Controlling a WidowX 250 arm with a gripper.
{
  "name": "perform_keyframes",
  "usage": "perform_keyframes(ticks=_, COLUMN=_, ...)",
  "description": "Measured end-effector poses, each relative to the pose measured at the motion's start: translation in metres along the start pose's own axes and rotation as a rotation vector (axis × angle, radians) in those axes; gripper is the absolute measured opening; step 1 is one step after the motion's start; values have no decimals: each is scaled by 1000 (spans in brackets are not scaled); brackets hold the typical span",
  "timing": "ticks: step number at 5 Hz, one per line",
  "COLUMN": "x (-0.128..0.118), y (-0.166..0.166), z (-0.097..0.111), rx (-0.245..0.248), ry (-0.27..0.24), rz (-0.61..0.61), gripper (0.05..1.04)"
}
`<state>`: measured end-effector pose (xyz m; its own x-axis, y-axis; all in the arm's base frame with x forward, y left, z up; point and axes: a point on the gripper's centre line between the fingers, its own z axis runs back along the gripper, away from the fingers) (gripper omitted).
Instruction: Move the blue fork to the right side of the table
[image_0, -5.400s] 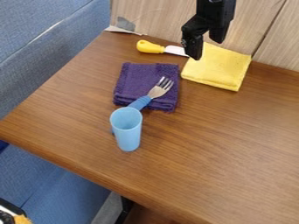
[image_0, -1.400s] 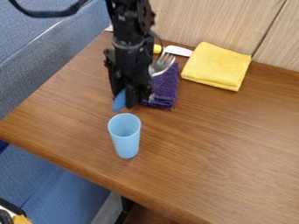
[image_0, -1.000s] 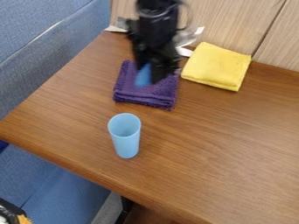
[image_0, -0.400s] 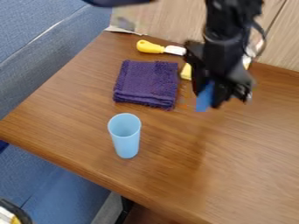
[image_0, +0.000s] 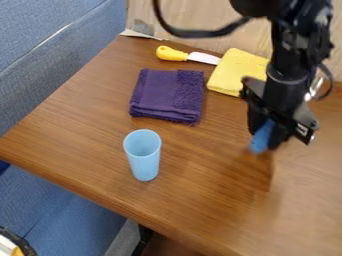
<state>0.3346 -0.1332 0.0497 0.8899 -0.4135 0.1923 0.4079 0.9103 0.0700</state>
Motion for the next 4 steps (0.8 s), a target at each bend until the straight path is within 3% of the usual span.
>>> perform_keyframes(ticks=3, x=11, y=-9, z=-23, rx=-59, ry=40, rz=-27, gripper=449)
perform_keyframes(ticks=4, x=14, y=-9, z=-24, rx=-86, ry=44, rz=-38, gripper=499)
